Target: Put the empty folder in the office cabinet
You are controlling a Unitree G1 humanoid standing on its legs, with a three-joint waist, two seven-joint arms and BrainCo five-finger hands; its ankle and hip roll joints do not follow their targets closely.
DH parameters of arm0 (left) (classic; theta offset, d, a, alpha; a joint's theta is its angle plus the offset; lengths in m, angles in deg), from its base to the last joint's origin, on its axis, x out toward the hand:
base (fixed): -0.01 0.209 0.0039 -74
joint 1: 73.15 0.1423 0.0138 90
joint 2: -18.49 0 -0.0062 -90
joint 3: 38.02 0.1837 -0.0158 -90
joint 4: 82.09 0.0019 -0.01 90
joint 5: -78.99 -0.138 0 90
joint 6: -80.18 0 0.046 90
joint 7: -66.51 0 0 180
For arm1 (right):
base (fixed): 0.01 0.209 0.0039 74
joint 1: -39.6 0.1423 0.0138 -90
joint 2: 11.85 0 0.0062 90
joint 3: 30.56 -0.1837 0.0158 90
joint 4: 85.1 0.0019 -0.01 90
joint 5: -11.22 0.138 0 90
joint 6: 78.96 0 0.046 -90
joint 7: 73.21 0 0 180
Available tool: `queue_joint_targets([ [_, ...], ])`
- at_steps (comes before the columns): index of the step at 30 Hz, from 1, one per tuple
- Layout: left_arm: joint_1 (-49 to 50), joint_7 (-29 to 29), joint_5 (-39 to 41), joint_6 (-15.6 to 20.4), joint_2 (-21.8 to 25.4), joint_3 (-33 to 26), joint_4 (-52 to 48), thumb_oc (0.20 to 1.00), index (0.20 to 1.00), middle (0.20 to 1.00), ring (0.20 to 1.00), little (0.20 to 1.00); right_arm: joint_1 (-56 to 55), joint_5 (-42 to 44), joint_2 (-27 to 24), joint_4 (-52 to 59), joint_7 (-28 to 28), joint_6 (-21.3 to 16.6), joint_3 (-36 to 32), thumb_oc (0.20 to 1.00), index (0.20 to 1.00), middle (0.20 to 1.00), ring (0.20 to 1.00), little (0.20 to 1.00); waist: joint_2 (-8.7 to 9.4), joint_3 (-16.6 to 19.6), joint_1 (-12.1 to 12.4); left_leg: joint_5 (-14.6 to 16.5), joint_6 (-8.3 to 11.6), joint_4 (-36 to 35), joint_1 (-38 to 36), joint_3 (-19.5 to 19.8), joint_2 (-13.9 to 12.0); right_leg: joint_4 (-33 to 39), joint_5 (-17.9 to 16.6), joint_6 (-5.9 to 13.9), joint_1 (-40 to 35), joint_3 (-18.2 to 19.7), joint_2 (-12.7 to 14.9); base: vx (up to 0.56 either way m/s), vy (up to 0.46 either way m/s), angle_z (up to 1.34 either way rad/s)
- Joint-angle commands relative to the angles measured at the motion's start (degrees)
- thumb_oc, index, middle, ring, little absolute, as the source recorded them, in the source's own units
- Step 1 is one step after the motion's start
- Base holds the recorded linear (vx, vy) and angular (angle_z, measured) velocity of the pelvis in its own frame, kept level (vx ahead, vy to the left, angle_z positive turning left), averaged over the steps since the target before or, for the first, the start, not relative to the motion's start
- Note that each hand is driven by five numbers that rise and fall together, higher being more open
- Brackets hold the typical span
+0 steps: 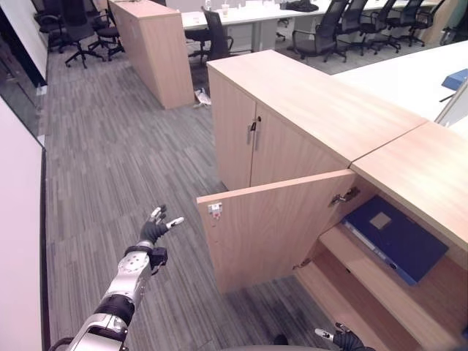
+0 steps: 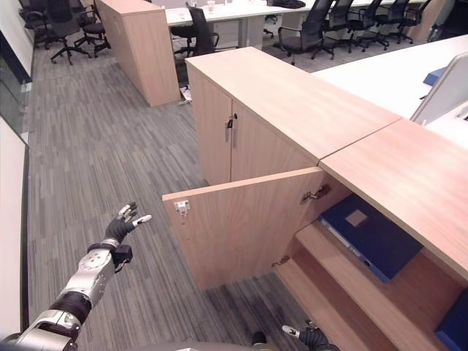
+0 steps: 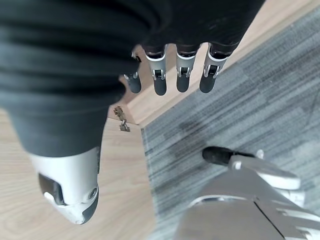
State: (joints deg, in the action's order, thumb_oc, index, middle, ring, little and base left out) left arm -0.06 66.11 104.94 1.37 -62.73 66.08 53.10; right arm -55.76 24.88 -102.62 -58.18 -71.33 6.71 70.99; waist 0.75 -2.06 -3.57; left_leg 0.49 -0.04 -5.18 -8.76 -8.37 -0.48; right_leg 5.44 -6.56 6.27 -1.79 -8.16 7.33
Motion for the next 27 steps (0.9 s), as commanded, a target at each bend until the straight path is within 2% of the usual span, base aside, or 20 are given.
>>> queue_joint_targets([
  [1, -9.3, 0.5, -0.9, 1.9, 0.4, -1.4, 5.5, 1.000, 1.000, 1.000, 1.000, 1.000, 4.0, -1.8, -1.5, -1.4, -0.2, -1.1, 2.2, 1.000, 1.000, 1.000, 1.000, 1.000, -0.84, -1.8, -0.5, 2.2, 4.56, 0.2, 0.1, 2.9, -3.7, -1.6, 4.5, 5.59, -5.5, 0.7, 3.5, -0.02, -0.017, -0.21],
  [6, -13.5, 0.6, 1.8, 1.3, -1.9, -1.9, 13.1, 1.000, 1.000, 1.000, 1.000, 1.000, 5.1, -2.2, -1.8, -0.8, 0.1, -1.3, 3.5, 1.000, 1.000, 1.000, 1.000, 1.000, -1.16, -2.5, -3.0, 2.3, 4.88, 0.2, 0.2, -0.8, -4.2, -1.0, 3.4, 6.12, -3.4, 3.5, 3.5, -0.02, -0.011, -0.29],
  [12, -16.3, 1.2, 2.5, 1.2, -4.5, -0.3, 14.4, 1.000, 1.000, 1.000, 1.000, 1.000, 6.1, -1.9, -2.5, -1.9, 0.3, -1.4, 3.5, 1.000, 1.000, 1.000, 1.000, 1.000, -0.95, -3.3, -4.9, 2.3, 5.23, 0.2, 0.3, -3.1, -5.0, -0.6, 2.7, 6.39, -2.0, 5.0, 3.1, -0.02, -0.028, -0.29],
  [19, -16.1, 2.4, 1.6, 1.1, -7.0, 3.3, 10.8, 1.000, 1.000, 1.000, 1.000, 1.000, 6.6, -0.1, -3.7, -2.1, 0.7, -1.5, 1.8, 1.000, 1.000, 1.000, 1.000, 1.000, -1.20, -4.1, -5.2, 1.8, 5.74, 0.2, 0.2, -2.8, -5.5, -0.4, 3.1, 6.09, -2.5, 4.7, 2.7, -0.01, -0.050, -0.15],
  [27, -11.3, 5.6, 1.5, 1.2, -8.9, 8.4, 0.7, 1.000, 1.000, 1.000, 1.000, 1.000, 7.8, 3.5, -6.1, -1.7, 1.2, -2.2, -2.4, 1.000, 1.000, 1.000, 1.000, 1.000, -2.34, -4.9, -4.3, 0.7, 6.55, 0.2, 0.6, -1.4, -6.6, -0.4, 4.3, 5.29, -3.7, 3.2, 1.8, -0.02, -0.068, 0.07],
])
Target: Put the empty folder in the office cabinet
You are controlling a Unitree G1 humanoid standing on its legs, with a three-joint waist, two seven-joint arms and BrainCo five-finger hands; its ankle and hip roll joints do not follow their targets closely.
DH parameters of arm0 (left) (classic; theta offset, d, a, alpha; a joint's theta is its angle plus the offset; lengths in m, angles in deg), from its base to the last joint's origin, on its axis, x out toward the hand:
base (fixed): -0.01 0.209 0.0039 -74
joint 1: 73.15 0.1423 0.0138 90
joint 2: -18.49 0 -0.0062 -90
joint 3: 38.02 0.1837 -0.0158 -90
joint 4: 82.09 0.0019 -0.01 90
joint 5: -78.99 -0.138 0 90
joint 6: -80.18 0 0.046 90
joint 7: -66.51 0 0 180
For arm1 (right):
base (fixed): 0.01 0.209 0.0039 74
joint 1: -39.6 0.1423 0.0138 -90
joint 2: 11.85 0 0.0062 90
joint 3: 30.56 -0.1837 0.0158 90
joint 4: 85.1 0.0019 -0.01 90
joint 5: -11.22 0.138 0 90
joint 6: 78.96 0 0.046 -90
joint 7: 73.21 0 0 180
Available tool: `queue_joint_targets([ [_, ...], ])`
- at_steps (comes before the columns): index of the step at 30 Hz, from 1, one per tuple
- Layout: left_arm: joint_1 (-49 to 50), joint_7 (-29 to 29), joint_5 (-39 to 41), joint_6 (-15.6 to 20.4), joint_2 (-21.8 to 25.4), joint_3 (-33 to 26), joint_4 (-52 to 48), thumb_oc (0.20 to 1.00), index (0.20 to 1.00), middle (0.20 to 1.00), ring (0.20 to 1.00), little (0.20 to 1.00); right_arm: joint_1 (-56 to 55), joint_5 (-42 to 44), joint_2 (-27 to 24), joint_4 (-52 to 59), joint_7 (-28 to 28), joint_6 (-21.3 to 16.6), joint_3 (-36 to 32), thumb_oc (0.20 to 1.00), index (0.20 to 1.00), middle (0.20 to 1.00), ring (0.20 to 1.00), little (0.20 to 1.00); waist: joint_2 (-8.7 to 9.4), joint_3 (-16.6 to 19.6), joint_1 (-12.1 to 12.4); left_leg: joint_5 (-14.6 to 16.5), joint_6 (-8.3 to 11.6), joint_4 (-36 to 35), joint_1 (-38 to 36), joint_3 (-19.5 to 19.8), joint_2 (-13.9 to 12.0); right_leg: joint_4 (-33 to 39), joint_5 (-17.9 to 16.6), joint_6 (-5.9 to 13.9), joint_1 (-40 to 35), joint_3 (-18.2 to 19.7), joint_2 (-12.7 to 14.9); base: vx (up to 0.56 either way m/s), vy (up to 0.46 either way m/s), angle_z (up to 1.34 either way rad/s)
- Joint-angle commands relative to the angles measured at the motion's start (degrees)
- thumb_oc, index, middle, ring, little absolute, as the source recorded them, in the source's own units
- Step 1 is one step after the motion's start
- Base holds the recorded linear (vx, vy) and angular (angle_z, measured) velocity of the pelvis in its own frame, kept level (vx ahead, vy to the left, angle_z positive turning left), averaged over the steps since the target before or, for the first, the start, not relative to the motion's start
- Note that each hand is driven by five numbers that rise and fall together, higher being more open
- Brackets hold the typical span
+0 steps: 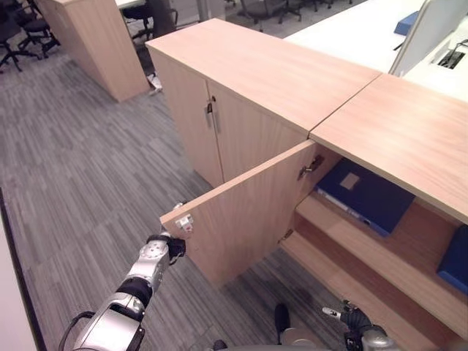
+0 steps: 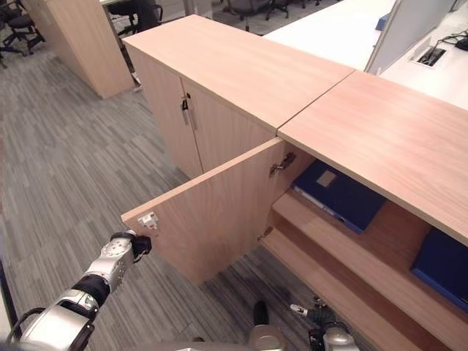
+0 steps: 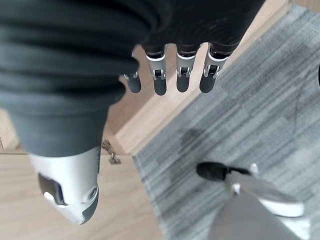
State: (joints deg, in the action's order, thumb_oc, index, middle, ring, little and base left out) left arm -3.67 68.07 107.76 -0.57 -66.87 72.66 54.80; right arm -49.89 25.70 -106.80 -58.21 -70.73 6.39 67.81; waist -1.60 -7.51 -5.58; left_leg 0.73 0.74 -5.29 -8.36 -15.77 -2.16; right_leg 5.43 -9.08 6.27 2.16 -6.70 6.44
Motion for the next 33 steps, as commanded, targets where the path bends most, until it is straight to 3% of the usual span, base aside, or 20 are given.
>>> queue_joint_targets([
  [1, -7.7, 3.6, -1.4, 3.1, -4.7, 1.8, -1.0, 1.000, 1.000, 1.000, 1.000, 1.000, 1.9, 2.7, -1.9, -1.7, 0.6, -1.9, 0.8, 1.000, 1.000, 1.000, 1.000, 1.000, 0.01, 0.6, -2.3, 0.4, 5.77, 0.3, 0.2, 6.0, -4.9, -0.4, 6.8, 5.29, -7.7, 1.8, 2.7, -0.02, -0.065, 0.23],
  [8, -2.7, 7.9, 2.1, 2.3, -4.2, 6.1, -14.1, 1.000, 1.000, 1.000, 1.000, 1.000, 4.2, 4.2, -3.1, -2.6, 1.2, -2.2, -0.6, 1.000, 1.000, 1.000, 1.000, 1.000, -0.88, -0.5, -0.5, -1.4, 6.46, 1.0, 0.7, 9.1, -6.0, -0.4, 7.9, 4.05, -8.8, 0.9, 1.5, -0.04, -0.050, 0.12],
  [10, -1.6, 9.0, 3.4, 2.2, -3.2, 7.0, -17.7, 1.000, 1.000, 1.000, 1.000, 1.000, 6.8, 4.6, -3.7, -2.8, 1.6, -2.2, 0.1, 1.000, 1.000, 1.000, 1.000, 1.000, -0.38, -2.0, 0.9, 0.0, 6.87, 5.0, 2.8, 15.2, -5.0, -1.0, 7.7, 3.81, -7.8, 2.4, 1.7, -0.11, 0.012, 0.06],
  [11, -0.6, 9.3, 3.8, 2.2, -2.5, 7.1, -19.7, 1.000, 1.000, 1.000, 1.000, 1.000, 8.2, 4.7, -4.2, -2.9, 1.6, -2.1, 0.5, 1.000, 1.000, 1.000, 1.000, 1.000, -0.18, -2.4, 1.7, 1.4, 6.74, 6.5, 3.8, 20.2, -3.5, -1.6, 7.3, 3.72, -6.7, 3.6, 1.9, -0.17, 0.067, -0.06],
  [12, 1.1, 10.0, 4.0, 2.3, -1.7, 7.5, -22.0, 1.000, 1.000, 1.000, 1.000, 1.000, 11.4, 4.5, -4.8, -3.1, 1.6, -2.0, 1.4, 1.000, 1.000, 1.000, 1.000, 1.000, -0.27, -2.3, 2.9, 4.2, 6.07, 7.3, 4.1, 27.8, -1.4, -3.5, 7.3, 3.54, -3.8, 6.9, 1.8, -0.12, 0.055, -0.24],
  [13, 1.2, 10.0, 4.1, 2.3, -1.7, 7.5, -22.1, 1.000, 1.000, 1.000, 1.000, 1.000, 11.4, 4.5, -4.7, -3.1, 1.6, -2.0, 1.4, 1.000, 1.000, 1.000, 1.000, 1.000, -0.29, -2.3, 3.0, 4.3, 6.05, 7.4, 4.2, 27.8, -1.4, -3.7, 7.4, 3.53, -3.6, 7.0, 1.7, -0.14, 0.145, -0.79],
  [14, 3.0, 11.7, 4.2, 1.9, -1.0, 8.5, -25.0, 1.000, 1.000, 1.000, 1.000, 1.000, 12.1, 4.6, -5.2, -2.5, 1.5, -2.1, 0.7, 1.000, 1.000, 1.000, 1.000, 1.000, -0.99, -2.1, 3.0, 4.9, 4.77, 6.2, 3.7, 28.9, -0.4, -5.1, 7.2, 3.77, -2.1, 8.4, 1.6, -0.07, 0.200, -1.46],
  [16, 6.7, 13.1, 2.5, 1.8, 0.6, 9.4, -28.0, 1.000, 1.000, 1.000, 1.000, 1.000, 14.8, 4.2, -4.8, -1.5, 1.5, -2.2, 0.3, 1.000, 1.000, 1.000, 1.000, 1.000, -1.05, -1.6, 3.0, 5.7, 2.77, 3.0, 1.6, 26.9, 0.0, -8.1, 5.2, 5.58, 2.5, 10.1, 1.5, -0.11, 0.213, -1.42],
  [17, 8.0, 13.5, 2.6, 1.7, 1.0, 9.3, -28.5, 1.000, 1.000, 1.000, 1.000, 1.000, 15.6, 4.2, -4.4, -0.9, 1.6, -2.3, 0.5, 1.000, 1.000, 1.000, 1.000, 1.000, -0.96, -1.8, 3.3, 5.5, 2.36, 1.8, 1.0, 25.0, -0.2, -9.9, 4.0, 6.91, 4.8, 9.9, 1.3, -0.09, 0.081, -1.03],
  [18, 8.0, 13.6, 2.6, 1.7, 1.0, 9.3, -28.5, 1.000, 1.000, 1.000, 1.000, 1.000, 15.6, 4.2, -4.3, -0.9, 1.6, -2.3, 0.5, 1.000, 1.000, 1.000, 1.000, 1.000, -0.95, -1.7, 3.5, 5.5, 2.34, 1.7, 0.9, 24.7, -0.2, -10.1, 4.1, 6.94, 5.1, 10.2, 1.2, -0.11, 0.068, -1.47],
  [19, 9.0, 13.9, 3.1, 1.4, 1.1, 9.1, -28.2, 1.000, 1.000, 1.000, 1.000, 1.000, 16.6, 4.7, -3.9, -0.2, 1.6, -2.4, 0.5, 1.000, 1.000, 1.000, 1.000, 1.000, -0.92, -2.1, 3.3, 5.1, 2.01, 0.8, 0.5, 22.8, -0.4, -11.6, 3.2, 8.57, 6.7, 9.3, 1.6, -0.14, 0.010, -1.57],
  [20, 9.3, 14.0, 3.1, 1.3, 1.5, 8.9, -28.3, 1.000, 1.000, 1.000, 1.000, 1.000, 17.6, 5.2, -3.5, 0.2, 1.8, -2.6, 0.5, 1.000, 1.000, 1.000, 1.000, 1.000, -0.82, -2.7, 3.6, 4.8, 1.96, 0.6, 0.5, 20.8, -0.5, -13.7, 1.4, 8.73, 8.5, 8.1, 1.4, -0.22, 0.005, -1.39],
  [22, 10.0, 13.5, 3.2, 1.1, 1.9, 8.0, -28.8, 1.000, 1.000, 1.000, 1.000, 1.000, 17.8, 5.6, -2.4, 1.4, 1.8, -2.6, 0.2, 1.000, 1.000, 1.000, 1.000, 1.000, -1.40, -3.2, 4.0, 3.7, 1.64, 0.6, 1.3, 18.0, -1.0, -16.7, 2.3, 8.73, 9.3, 2.6, 3.4, -0.25, 0.024, -1.17],
  [23, 11.8, 13.1, 3.4, 0.7, 2.5, 6.5, -30.5, 1.000, 1.000, 1.000, 1.000, 1.000, 18.1, 5.2, -1.4, 3.3, 1.9, -2.6, 1.0, 1.000, 1.000, 1.000, 1.000, 1.000, -1.92, -3.2, 5.3, 3.0, 0.85, 1.2, 2.1, 14.6, -1.0, -21.1, 5.7, 7.05, 7.4, -5.0, 7.4, -0.32, 0.012, -1.55],
  [24, 13.5, 13.4, 3.7, 0.2, 3.0, 5.5, -31.9, 1.000, 1.000, 1.000, 1.000, 1.000, 18.3, 4.6, -0.4, 3.4, 1.8, -2.6, 1.5, 1.000, 1.000, 1.000, 1.000, 1.000, -2.10, -2.4, 6.4, 2.4, 0.59, 1.8, 3.1, 11.3, -1.5, -22.8, 7.2, 5.15, 4.8, -9.5, 9.7, -0.28, -0.051, -1.48],
  [27, 19.0, 13.6, 3.4, -0.4, 2.6, 2.7, -33.3, 1.000, 1.000, 1.000, 1.000, 1.000, 16.5, 3.8, 1.0, 2.5, 1.5, -2.4, 1.7, 1.000, 1.000, 1.000, 1.000, 1.000, -0.29, 0.0, 8.6, 2.1, 1.10, 2.1, 3.1, 6.5, -1.1, -16.5, 6.0, 6.10, -1.5, -10.9, 11.9, -0.16, -0.235, -1.27],
  [29, 19.8, 13.7, 3.8, -0.6, 2.2, 1.8, -33.5, 1.000, 1.000, 1.000, 1.000, 1.000, 16.1, 3.9, 0.9, 2.4, 1.6, -2.3, 1.7, 1.000, 1.000, 1.000, 1.000, 1.000, -0.33, 0.7, 9.0, 1.8, 1.74, 2.1, 3.2, 5.1, -1.5, -11.9, 5.8, 6.54, -3.4, -10.8, 11.4, -0.04, -0.200, -0.88],
  [30, 21.3, 13.5, 4.2, -0.4, 1.4, 0.9, -33.6, 1.000, 1.000, 1.000, 1.000, 1.000, 15.2, 4.0, 1.4, 2.5, 1.6, -2.2, 2.0, 1.000, 1.000, 1.000, 1.000, 1.000, -0.19, 1.4, 8.9, 0.9, 2.55, 1.8, 3.3, 3.8, -2.2, -6.1, 5.4, 6.59, -4.9, -9.2, 10.0, 0.02, -0.248, -0.63],
  [33, 22.2, 12.9, 4.8, -0.4, 0.5, -0.5, -32.7, 1.000, 1.000, 1.000, 1.000, 1.000, 13.8, 3.3, 1.4, 3.9, 1.4, -2.1, 2.8, 1.000, 1.000, 1.000, 1.000, 1.000, -0.67, 1.8, 8.2, 0.0, 3.80, 1.2, 2.8, 2.7, -3.8, -1.5, 4.4, 6.54, -6.4, -7.7, 8.3, 0.02, -0.203, -0.54],
])
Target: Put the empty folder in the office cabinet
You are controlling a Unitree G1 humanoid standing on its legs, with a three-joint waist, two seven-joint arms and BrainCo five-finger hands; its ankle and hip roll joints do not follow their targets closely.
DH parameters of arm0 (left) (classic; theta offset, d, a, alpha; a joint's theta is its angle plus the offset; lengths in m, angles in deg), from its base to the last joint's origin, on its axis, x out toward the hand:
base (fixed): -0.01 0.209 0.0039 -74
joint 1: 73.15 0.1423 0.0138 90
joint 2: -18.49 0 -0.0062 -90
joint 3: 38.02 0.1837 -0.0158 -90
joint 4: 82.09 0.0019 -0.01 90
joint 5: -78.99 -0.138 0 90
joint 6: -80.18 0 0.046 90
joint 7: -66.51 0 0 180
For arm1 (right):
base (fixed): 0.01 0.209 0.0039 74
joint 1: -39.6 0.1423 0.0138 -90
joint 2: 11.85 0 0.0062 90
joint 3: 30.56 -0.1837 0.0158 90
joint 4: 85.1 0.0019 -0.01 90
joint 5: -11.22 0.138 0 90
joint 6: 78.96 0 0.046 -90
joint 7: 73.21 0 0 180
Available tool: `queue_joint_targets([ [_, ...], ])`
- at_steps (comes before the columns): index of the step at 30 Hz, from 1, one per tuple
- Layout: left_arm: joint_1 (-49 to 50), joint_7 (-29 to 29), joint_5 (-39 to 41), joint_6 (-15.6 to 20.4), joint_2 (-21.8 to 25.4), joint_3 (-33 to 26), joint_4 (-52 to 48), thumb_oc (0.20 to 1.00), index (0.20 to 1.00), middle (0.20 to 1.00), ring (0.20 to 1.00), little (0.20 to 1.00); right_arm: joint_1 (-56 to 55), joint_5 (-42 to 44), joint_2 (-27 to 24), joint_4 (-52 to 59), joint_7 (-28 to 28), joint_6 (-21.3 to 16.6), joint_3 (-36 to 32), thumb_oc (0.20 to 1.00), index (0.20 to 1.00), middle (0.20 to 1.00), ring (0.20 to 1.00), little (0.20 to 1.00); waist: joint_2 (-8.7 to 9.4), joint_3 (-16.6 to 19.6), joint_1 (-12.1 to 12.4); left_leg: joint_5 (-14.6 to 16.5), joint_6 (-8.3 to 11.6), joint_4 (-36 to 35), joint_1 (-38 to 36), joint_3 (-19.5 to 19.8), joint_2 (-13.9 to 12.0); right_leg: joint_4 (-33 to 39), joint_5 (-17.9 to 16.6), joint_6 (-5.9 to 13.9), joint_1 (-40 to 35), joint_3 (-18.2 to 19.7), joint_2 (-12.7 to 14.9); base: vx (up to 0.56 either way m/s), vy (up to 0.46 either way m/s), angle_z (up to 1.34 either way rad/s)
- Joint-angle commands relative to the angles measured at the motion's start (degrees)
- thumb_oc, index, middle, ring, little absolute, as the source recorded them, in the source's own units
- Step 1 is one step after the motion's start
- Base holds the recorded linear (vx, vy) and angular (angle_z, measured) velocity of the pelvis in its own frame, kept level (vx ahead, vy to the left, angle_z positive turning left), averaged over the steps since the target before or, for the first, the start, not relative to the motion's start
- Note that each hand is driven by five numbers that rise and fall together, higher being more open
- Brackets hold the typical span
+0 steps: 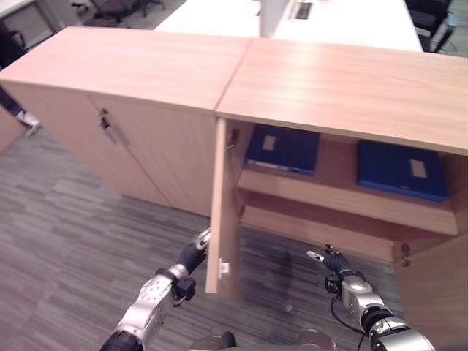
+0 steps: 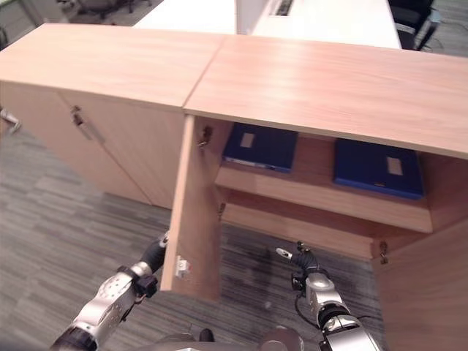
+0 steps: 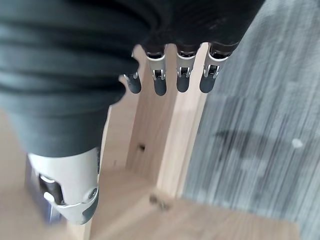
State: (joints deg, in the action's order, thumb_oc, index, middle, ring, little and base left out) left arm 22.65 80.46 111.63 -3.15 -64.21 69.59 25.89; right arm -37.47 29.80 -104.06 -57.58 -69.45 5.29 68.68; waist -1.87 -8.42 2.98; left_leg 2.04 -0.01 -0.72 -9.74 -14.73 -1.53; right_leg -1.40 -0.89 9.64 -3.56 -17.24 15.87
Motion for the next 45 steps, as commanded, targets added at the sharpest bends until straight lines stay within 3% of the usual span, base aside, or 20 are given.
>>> queue_joint_targets([
  [1, -4.0, 0.3, 1.0, 2.3, -2.6, 2.1, -3.4, 1.000, 1.000, 1.000, 1.000, 1.000, 0.7, -1.3, -1.4, 4.1, -0.1, -1.1, 2.2, 1.000, 1.000, 1.000, 1.000, 1.000, -0.39, 2.7, -0.8, -1.7, 5.00, -3.5, 4.0, 1.1, -5.1, 5.8, -3.8, 3.07, -0.8, 3.4, -1.7, 0.00, -0.233, -0.65],
  [3, -4.5, -0.4, 0.9, 2.6, -3.2, 1.0, -2.5, 1.000, 1.000, 1.000, 1.000, 1.000, -0.7, -2.0, -1.7, 5.6, -0.4, -1.1, 2.6, 1.000, 1.000, 1.000, 1.000, 1.000, -0.54, 2.9, -1.6, -2.5, 5.90, -3.6, 3.7, 0.4, -6.3, 6.4, -3.3, 2.63, -0.9, 4.2, -2.7, 0.00, -0.231, -0.75],
  [5, -7.7, -3.3, 0.5, 3.4, -4.6, -0.9, 1.0, 1.000, 1.000, 1.000, 1.000, 1.000, -4.0, -1.3, -2.0, 8.3, -0.3, -1.4, 1.8, 1.000, 1.000, 1.000, 1.000, 1.000, -0.49, 2.5, -4.1, -4.4, 7.71, -2.3, 4.1, 0.3, -9.3, 6.4, -1.6, 1.16, -1.3, 5.1, -5.2, -0.02, -0.332, -0.29],
  [7, -10.9, -6.4, -0.2, 4.6, -4.9, -3.0, 4.1, 1.000, 1.000, 1.000, 1.000, 1.000, -5.4, -1.4, -2.5, 9.1, -0.5, -1.7, 2.6, 1.000, 1.000, 1.000, 1.000, 1.000, -0.20, 2.2, -5.6, -4.8, 9.05, 2.5, 4.7, 0.8, -11.7, 6.4, -0.1, -0.14, -1.7, 6.6, -7.1, 0.05, -0.209, -0.52],
  [9, -16.7, -10.8, -0.4, 6.0, -5.3, -4.3, 9.3, 1.000, 1.000, 1.000, 1.000, 1.000, -5.7, -0.9, -2.9, 7.3, -0.3, -1.6, 3.0, 1.000, 1.000, 1.000, 1.000, 1.000, 1.45, 1.7, -3.7, -3.4, 7.29, 0.7, 8.9, 13.6, -5.3, 6.4, 0.4, -0.59, -1.8, 10.0, -7.9, 0.15, -0.138, -1.15],
  [10, -17.2, -11.0, -0.5, 6.7, -5.2, -4.9, 10.5, 1.000, 1.000, 1.000, 1.000, 1.000, -5.7, -0.9, -2.5, 6.4, -0.6, -1.7, 3.2, 1.000, 1.000, 1.000, 1.000, 1.000, 1.46, 1.9, -3.6, -3.2, 6.86, -1.9, 8.2, 15.1, -4.4, 6.4, 0.6, -0.70, -2.0, 10.7, -8.7, 0.17, -0.053, -0.79],
  [15, -19.9, -12.1, -1.8, 6.8, -3.2, -5.8, 14.6, 1.000, 1.000, 1.000, 1.000, 1.000, -7.4, -0.6, -1.1, 6.5, -1.2, -1.7, 3.1, 1.000, 1.000, 1.000, 1.000, 1.000, 1.27, 4.5, -5.1, -2.8, 6.27, -4.3, 4.2, 11.8, -4.7, 6.4, 0.3, -0.32, -2.6, 11.7, -8.8, 0.12, 0.048, -0.58],
  [23, -26.6, -14.0, -2.3, 7.1, 1.3, -8.2, 22.6, 1.000, 1.000, 1.000, 1.000, 1.000, -9.3, -1.9, -0.3, 7.8, -2.6, -1.5, 4.3, 1.000, 1.000, 1.000, 1.000, 1.000, 1.21, 5.4, -6.9, -1.2, 5.56, -4.3, 2.7, 9.8, -3.6, 6.4, -0.5, 0.54, -2.9, 12.6, -7.9, 0.05, 0.067, -0.12],
  [45, -43.9, -14.1, -1.4, 6.3, 12.2, -9.1, 40.5, 1.000, 1.000, 1.000, 1.000, 1.000, -10.0, -1.6, -0.2, 7.9, -4.5, -1.8, 6.2, 1.000, 1.000, 1.000, 1.000, 1.000, 2.89, 5.2, -10.0, 1.2, 4.15, -4.3, 1.3, 6.4, -2.3, 4.9, -2.1, 3.00, -0.3, 15.6, -5.8, 0.03, 0.052, -0.08],
])
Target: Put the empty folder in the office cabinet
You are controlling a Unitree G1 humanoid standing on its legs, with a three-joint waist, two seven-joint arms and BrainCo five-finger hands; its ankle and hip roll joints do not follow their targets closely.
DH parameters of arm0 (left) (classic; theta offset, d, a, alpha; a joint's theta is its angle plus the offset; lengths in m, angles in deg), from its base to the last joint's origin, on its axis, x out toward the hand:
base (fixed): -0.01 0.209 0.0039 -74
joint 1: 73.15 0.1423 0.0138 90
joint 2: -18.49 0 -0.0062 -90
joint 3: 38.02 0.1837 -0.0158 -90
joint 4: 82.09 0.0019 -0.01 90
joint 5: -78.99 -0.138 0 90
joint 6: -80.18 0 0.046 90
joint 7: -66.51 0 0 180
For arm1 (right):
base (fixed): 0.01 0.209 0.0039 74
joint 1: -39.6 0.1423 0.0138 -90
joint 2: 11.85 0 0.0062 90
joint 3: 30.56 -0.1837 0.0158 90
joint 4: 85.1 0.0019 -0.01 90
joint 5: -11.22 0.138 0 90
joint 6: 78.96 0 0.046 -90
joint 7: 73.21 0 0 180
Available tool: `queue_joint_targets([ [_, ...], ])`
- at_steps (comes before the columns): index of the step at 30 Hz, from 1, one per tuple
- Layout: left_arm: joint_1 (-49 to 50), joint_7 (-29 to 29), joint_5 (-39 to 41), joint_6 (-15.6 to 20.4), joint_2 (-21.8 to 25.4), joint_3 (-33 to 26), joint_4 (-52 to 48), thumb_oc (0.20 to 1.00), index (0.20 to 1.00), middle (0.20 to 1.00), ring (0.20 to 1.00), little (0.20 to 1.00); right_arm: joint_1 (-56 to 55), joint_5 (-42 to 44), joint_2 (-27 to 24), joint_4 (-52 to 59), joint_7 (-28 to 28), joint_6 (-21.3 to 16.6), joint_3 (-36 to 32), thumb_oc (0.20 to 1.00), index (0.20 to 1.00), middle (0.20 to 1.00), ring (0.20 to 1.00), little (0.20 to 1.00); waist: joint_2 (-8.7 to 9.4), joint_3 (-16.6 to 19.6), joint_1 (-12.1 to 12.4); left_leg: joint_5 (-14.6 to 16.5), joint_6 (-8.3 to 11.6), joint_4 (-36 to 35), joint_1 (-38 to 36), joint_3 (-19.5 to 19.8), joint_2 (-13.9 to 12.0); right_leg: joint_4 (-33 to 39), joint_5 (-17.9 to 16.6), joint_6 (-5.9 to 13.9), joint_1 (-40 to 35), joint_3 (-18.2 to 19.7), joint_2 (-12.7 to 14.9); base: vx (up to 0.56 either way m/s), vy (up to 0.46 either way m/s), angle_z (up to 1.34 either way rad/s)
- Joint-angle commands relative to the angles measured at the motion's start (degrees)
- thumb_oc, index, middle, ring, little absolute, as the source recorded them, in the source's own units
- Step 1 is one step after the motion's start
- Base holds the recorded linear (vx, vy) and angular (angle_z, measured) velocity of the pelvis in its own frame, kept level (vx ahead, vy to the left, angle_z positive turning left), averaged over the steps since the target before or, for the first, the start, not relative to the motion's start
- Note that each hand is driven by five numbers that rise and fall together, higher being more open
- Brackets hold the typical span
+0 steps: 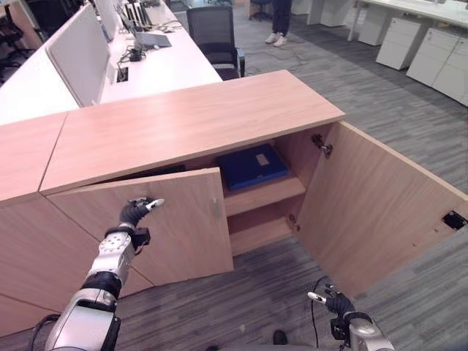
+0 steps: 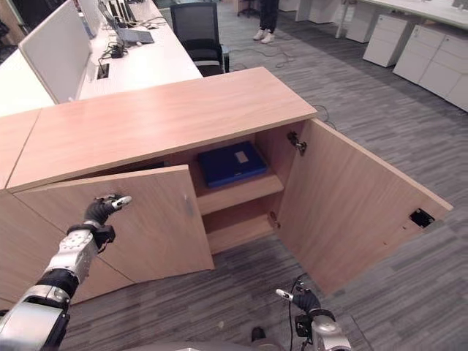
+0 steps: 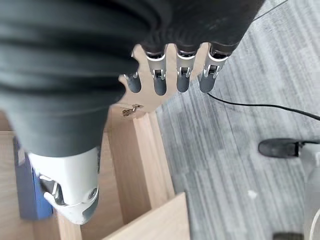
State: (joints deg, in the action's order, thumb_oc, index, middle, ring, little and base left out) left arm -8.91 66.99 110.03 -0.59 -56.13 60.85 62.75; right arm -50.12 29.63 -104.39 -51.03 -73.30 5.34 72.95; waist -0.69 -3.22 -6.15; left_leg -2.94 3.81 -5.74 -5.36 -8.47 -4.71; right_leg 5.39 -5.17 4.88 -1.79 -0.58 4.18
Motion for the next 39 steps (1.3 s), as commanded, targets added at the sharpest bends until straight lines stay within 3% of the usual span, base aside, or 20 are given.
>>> queue_joint_targets([
  [1, -13.0, -0.7, 0.2, 3.7, 4.3, -0.2, 4.2, 1.000, 1.000, 1.000, 1.000, 1.000, 2.7, -1.5, 0.1, 1.2, -0.7, -1.9, 2.1, 1.000, 1.000, 1.000, 1.000, 1.000, 1.80, 0.0, -1.0, 6.3, 0.31, 0.7, -3.0, 0.0, 0.9, -1.9, 2.1, 7.87, -1.9, -1.0, 5.9, 0.01, 0.029, -0.08],
  [21, -21.6, -2.5, 1.6, 4.3, 6.1, 0.7, 8.2, 1.000, 1.000, 1.000, 1.000, 1.000, 3.2, -0.9, 0.1, 0.7, -0.5, -2.4, 2.7, 1.000, 1.000, 1.000, 1.000, 1.000, 3.12, -1.4, -2.0, 6.8, 0.03, 0.7, -1.7, -0.5, 1.3, -1.5, 0.8, 8.97, 0.1, 0.1, 6.6, 0.00, 0.011, -0.04],
  [25, -17.8, -3.3, 0.4, 5.4, 2.8, 1.3, 1.3, 1.000, 1.000, 1.000, 1.000, 1.000, 3.2, -0.7, 0.1, 0.7, -0.2, -2.5, 2.0, 1.000, 1.000, 1.000, 1.000, 1.000, 3.11, -1.4, -1.3, 6.9, -0.17, 0.7, -1.8, 0.2, 1.6, -1.5, 1.0, 8.86, -0.5, -0.5, 6.9, 0.00, 0.001, 0.00],
  [31, -1.5, -2.5, -3.3, 5.9, -7.7, 4.1, -17.9, 1.000, 1.000, 1.000, 1.000, 1.000, 2.4, -1.2, 0.6, 0.7, 0.9, -2.1, -2.0, 1.000, 1.000, 1.000, 1.000, 1.000, 2.85, -1.6, 1.0, 6.8, -0.78, 0.7, -2.0, 1.8, 1.8, -2.6, 1.9, 8.22, -1.7, -2.6, 7.3, -0.03, -0.002, 0.11],
  [33, 1.2, -2.0, -3.6, 5.5, -8.9, 4.5, -20.0, 1.000, 1.000, 1.000, 1.000, 1.000, 2.4, -1.3, 0.7, 0.7, 1.2, -1.8, -2.9, 1.000, 1.000, 1.000, 1.000, 1.000, 2.75, -1.6, 1.4, 6.8, -1.03, 0.7, -2.1, 1.8, 1.8, -4.0, 2.3, 8.11, -1.3, -2.7, 7.3, -0.05, -0.006, 0.07],
  [36, 9.4, 0.2, -3.3, 4.2, -12.1, 5.9, -26.0, 1.000, 1.000, 1.000, 1.000, 1.000, 5.0, -1.4, 0.8, 0.3, 2.2, -1.3, -4.6, 1.000, 1.000, 1.000, 1.000, 1.000, 1.81, -4.2, 3.4, 6.4, -1.75, 0.7, -2.5, 0.3, 1.0, -13.0, 2.0, 9.00, 3.5, -6.6, 7.2, -0.15, 0.000, -0.11],
  [38, 12.6, 1.3, -3.3, 3.4, -13.1, 6.6, -27.2, 1.000, 1.000, 1.000, 1.000, 1.000, 5.4, -1.3, 0.9, 0.5, 2.4, -1.2, -4.8, 1.000, 1.000, 1.000, 1.000, 1.000, 1.29, -5.2, 3.4, 6.0, -1.80, 0.7, -2.7, -0.6, 0.4, -18.0, 1.2, 9.87, 5.9, -8.3, 7.2, -0.10, -0.056, -0.47],
  [39, 15.0, 2.5, -3.1, 2.9, -13.1, 6.7, -28.1, 1.000, 1.000, 1.000, 1.000, 1.000, 5.6, -1.7, 0.9, 0.7, 2.3, -0.9, -5.0, 1.000, 1.000, 1.000, 1.000, 1.000, 0.78, -5.4, 3.8, 6.0, -1.58, 0.7, -2.9, -1.8, 0.1, -18.8, 0.8, 9.86, 7.0, -11.4, 8.9, -0.03, -0.161, -0.33],
])
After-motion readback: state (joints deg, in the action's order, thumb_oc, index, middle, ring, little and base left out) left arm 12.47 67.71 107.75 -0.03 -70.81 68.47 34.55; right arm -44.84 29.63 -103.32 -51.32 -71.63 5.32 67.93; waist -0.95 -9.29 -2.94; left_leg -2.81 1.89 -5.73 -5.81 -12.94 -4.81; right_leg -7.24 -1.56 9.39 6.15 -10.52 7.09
